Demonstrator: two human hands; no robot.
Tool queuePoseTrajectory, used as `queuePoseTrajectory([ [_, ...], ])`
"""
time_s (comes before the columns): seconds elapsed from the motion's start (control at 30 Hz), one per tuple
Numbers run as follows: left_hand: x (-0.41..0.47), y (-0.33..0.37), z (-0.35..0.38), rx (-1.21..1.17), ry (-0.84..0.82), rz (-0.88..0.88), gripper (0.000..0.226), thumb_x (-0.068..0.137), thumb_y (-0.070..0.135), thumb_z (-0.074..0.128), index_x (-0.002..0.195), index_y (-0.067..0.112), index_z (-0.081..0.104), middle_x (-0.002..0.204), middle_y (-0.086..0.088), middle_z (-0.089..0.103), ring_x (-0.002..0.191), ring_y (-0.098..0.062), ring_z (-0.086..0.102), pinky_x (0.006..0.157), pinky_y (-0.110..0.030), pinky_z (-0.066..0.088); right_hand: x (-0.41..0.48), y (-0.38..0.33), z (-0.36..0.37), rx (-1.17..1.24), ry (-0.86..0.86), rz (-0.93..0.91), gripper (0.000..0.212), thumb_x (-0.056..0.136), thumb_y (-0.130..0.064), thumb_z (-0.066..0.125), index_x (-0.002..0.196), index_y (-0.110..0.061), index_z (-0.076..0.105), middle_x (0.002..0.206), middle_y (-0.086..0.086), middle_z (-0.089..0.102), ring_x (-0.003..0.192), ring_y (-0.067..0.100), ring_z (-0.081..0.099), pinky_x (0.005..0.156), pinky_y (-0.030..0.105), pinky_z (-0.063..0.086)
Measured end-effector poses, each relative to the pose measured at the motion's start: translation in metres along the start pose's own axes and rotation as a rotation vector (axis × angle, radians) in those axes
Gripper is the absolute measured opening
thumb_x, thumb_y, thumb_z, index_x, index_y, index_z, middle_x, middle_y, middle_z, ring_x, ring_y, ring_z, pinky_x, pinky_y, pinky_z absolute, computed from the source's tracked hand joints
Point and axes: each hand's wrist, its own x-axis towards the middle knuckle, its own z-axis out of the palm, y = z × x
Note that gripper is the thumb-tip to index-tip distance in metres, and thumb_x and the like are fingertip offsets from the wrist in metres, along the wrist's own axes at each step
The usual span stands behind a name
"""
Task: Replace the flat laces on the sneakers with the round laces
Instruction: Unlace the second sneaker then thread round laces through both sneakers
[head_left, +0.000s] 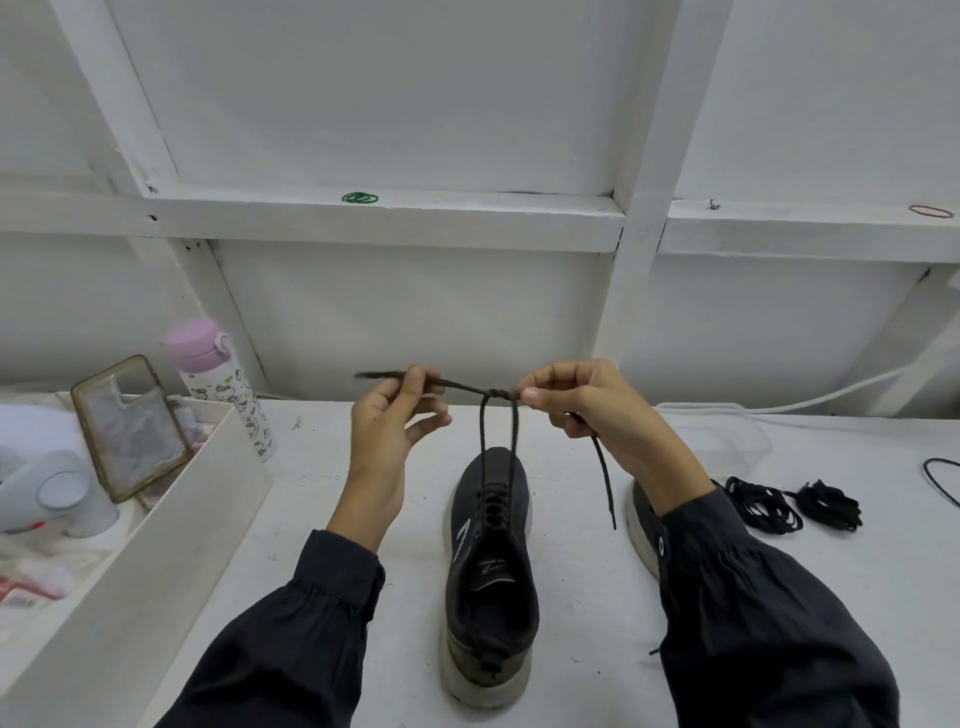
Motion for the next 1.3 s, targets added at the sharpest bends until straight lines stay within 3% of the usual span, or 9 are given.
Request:
queuePoseTrajectory([
  [0.4,0.001,-0.039,-0.085,-0.075,0.430,-0.094,0.021,0.099,0.026,0.055,0.090,0.012,0.068,0.084,-0.002,0.061,0.061,-0.007,0.053,0.071,-0.027,0.054,-0.033,0.057,-0.060,-0.187,0.104,0.244,0.015,0.081,0.010,0.062,0.081,0.001,0.074,0.049,0.000,0.048,0.046,0.011,0.033,0.042,0.017,0.023],
  [0.53,-0.005,-0.058,-0.098,0.042,0.459,-0.130,0.021,0.099,0.026,0.055,0.088,0.012,0.068,0.085,-0.004,0.064,0.060,-0.011,0.050,0.060,-0.021,0.056,-0.033,0.080,-0.065,-0.332,0.071,0.320,0.023,0.081,0.010,0.059,0.075,-0.005,0.074,0.051,0.002,0.053,0.044,0.011,0.040,0.042,0.020,0.031],
  [0.63,-0.007,-0.068,-0.105,0.294,0.323,-0.279,0.034,0.097,0.034,0.056,0.086,0.006,0.071,0.082,-0.009,0.070,0.057,-0.016,0.052,0.055,-0.023,0.054,-0.031,0.091,-0.060,-0.543,-0.031,0.309,0.021,0.081,-0.004,0.067,0.074,-0.022,0.075,0.070,-0.006,0.065,0.066,0.010,0.058,0.061,0.025,0.048],
  [0.73,-0.010,-0.072,-0.104,0.619,0.090,-0.461,0.053,0.093,0.046,0.058,0.069,0.002,0.075,0.067,-0.012,0.072,0.052,-0.019,0.055,0.058,-0.028,0.052,-0.032,0.091,-0.046,-0.681,-0.113,0.255,0.015,0.079,-0.021,0.077,0.089,-0.032,0.073,0.103,-0.012,0.062,0.101,0.007,0.056,0.085,0.027,0.044],
  [0.8,-0.013,-0.074,-0.098,0.665,0.009,-0.379,0.048,0.092,0.041,0.061,0.061,0.007,0.074,0.058,-0.007,0.068,0.052,-0.018,0.055,0.058,-0.028,0.049,-0.029,0.092,-0.031,-0.640,-0.142,0.190,0.018,0.081,-0.024,0.077,0.097,-0.031,0.071,0.113,-0.010,0.058,0.110,0.008,0.053,0.089,0.025,0.041],
  [0.97,-0.021,-0.073,-0.065,0.699,-0.301,-0.027,0.006,0.092,0.026,0.065,0.093,0.023,0.070,0.094,0.016,0.070,0.090,-0.002,0.063,0.078,-0.018,0.048,-0.022,0.094,0.007,-0.443,-0.239,0.067,0.016,0.086,-0.030,0.073,0.099,-0.021,0.074,0.101,-0.008,0.072,0.095,0.004,0.065,0.087,0.022,0.051],
  [1.07,-0.023,-0.078,-0.054,0.773,-0.486,-0.027,0.011,0.093,0.028,0.063,0.103,0.029,0.067,0.106,0.023,0.066,0.106,0.004,0.058,0.090,-0.011,0.041,-0.022,0.091,0.021,-0.399,-0.259,0.031,0.023,0.081,-0.037,0.077,0.094,-0.018,0.074,0.093,-0.004,0.074,0.087,0.007,0.067,0.078,0.020,0.053],
  [1.17,-0.026,-0.085,-0.050,0.802,-0.529,-0.014,0.010,0.092,0.025,0.065,0.101,0.029,0.067,0.105,0.017,0.067,0.104,0.006,0.057,0.085,-0.003,0.036,-0.021,0.092,0.027,-0.373,-0.280,0.011,0.023,0.073,-0.032,0.084,0.082,-0.018,0.070,0.084,0.003,0.070,0.075,0.013,0.065,0.066,0.023,0.052],
  [1.3,-0.027,-0.082,-0.051,0.710,-0.525,0.007,0.004,0.090,0.018,0.068,0.092,0.019,0.071,0.089,0.007,0.072,0.089,-0.006,0.065,0.083,-0.014,0.047,-0.019,0.097,0.021,-0.327,-0.299,0.010,0.014,0.077,-0.015,0.081,0.082,-0.010,0.070,0.079,0.014,0.069,0.071,0.016,0.063,0.068,0.029,0.052],
])
